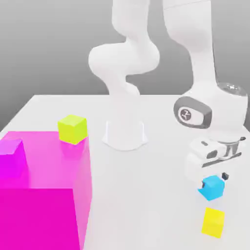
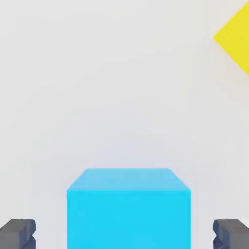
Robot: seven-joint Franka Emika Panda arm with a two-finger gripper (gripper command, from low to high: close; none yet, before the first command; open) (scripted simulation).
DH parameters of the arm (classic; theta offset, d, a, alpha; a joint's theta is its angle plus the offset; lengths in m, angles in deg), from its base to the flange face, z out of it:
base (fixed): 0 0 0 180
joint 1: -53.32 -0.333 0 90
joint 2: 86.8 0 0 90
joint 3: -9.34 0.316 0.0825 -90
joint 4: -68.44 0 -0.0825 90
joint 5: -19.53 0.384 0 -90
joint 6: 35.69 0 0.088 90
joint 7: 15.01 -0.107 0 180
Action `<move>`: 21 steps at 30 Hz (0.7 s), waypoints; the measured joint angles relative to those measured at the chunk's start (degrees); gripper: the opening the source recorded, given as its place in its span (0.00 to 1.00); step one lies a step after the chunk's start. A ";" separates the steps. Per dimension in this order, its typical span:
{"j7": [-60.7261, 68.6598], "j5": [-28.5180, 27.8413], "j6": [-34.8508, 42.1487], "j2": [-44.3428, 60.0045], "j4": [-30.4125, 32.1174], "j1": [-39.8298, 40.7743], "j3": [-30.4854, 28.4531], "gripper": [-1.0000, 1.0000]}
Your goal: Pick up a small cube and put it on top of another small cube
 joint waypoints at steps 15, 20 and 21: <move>9.96 15.47 12.41 -12.26 -0.57 7.50 8.34 0.00; 6.52 17.00 20.59 -10.65 -10.46 10.98 4.43 0.00; 5.76 16.93 21.36 -9.86 -12.03 11.47 3.71 0.00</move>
